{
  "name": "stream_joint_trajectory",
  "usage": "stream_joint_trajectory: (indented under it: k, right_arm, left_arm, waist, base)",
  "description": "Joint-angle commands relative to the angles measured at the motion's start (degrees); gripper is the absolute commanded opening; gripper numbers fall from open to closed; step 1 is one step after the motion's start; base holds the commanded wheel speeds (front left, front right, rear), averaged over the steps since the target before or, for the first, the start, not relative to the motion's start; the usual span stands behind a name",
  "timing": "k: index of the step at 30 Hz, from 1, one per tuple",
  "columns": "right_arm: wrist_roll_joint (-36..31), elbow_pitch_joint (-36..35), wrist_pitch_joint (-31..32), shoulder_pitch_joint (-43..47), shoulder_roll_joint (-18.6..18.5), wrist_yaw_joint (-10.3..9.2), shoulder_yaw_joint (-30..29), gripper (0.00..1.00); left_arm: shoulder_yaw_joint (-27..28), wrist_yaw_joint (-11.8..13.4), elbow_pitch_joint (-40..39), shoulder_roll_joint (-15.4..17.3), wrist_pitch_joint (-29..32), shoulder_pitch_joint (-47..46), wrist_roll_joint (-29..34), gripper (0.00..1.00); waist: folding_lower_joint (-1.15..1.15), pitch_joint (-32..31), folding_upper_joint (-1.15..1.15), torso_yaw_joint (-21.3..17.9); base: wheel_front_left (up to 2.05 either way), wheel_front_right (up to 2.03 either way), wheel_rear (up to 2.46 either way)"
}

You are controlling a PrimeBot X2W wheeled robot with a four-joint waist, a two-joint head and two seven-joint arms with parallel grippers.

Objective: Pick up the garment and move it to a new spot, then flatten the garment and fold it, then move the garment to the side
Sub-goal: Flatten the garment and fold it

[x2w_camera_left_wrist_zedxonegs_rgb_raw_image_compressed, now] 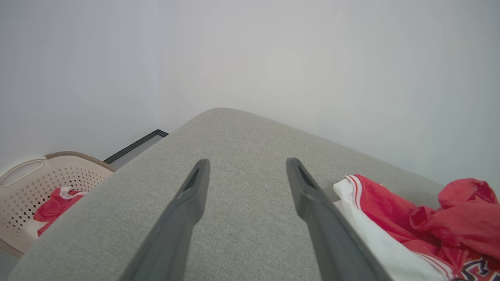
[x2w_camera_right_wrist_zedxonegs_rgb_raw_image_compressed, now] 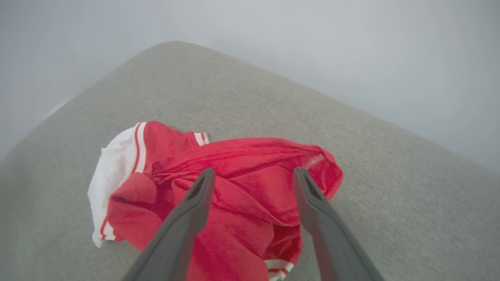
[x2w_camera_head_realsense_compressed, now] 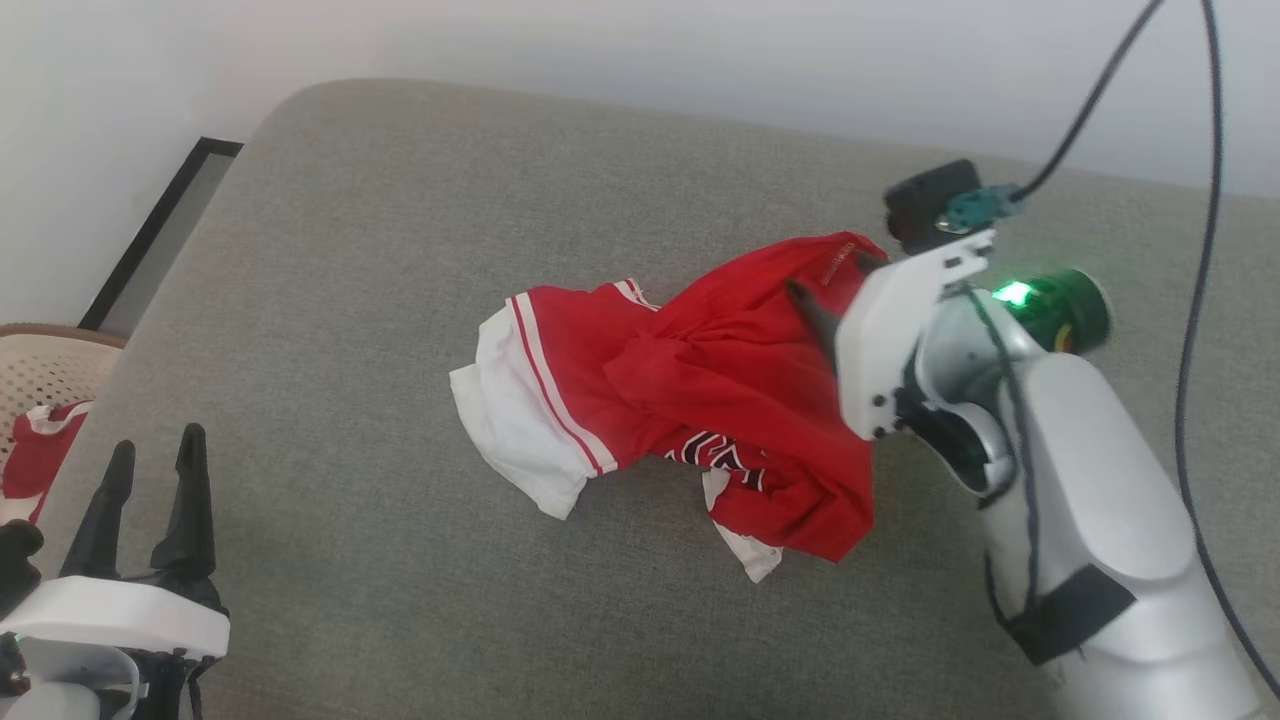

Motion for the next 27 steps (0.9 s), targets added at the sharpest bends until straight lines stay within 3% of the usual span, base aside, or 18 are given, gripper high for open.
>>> stream_joint_trajectory:
  k: [1,8,15,20,27]
  right_arm:
    - [-1.0,-1.2,1.2,1.4,0.0,-0.04,-1.4,1.0]
    - [-5.6,-5.0,8.6,7.3,0.0,-0.04,-7.6,1.0]
    - [-5.3,-8.1,14.9,12.6,0.0,-0.04,-11.1,1.0]
    - [-5.7,-6.5,14.5,13.8,0.0,-0.04,-12.9,1.0]
    - [-3.5,1.9,10.8,10.6,0.0,-0.04,-12.4,1.0]
  left_arm:
    - [0.0,-0.2,-0.3,0.1,-0.3,0.2,0.4,1.0]
    - [-0.5,-0.2,-0.4,-0.1,-0.3,-0.5,0.2,1.0]
    - [-1.0,-0.2,-0.1,0.1,-0.3,-0.6,0.3,1.0]
    - [-1.9,-0.2,0.0,0.1,-0.3,-1.3,0.0,1.0]
    - [-3.0,-0.2,0.4,0.2,-0.3,-2.4,-0.3,1.0]
  waist:
    - [0.0,0.2,0.0,-0.1]
    - [0.0,0.9,0.0,0.2]
    - [0.0,1.2,0.0,1.0]
    - [0.0,1.9,0.0,1.9]
    - [0.0,3.1,0.0,3.1]
  base:
    - [0.0,0.0,0.0]
    - [0.0,0.0,0.0]
    - [0.0,0.0,0.0]
    - [0.0,0.0,0.0]
    - [0.0,0.0,0.0]
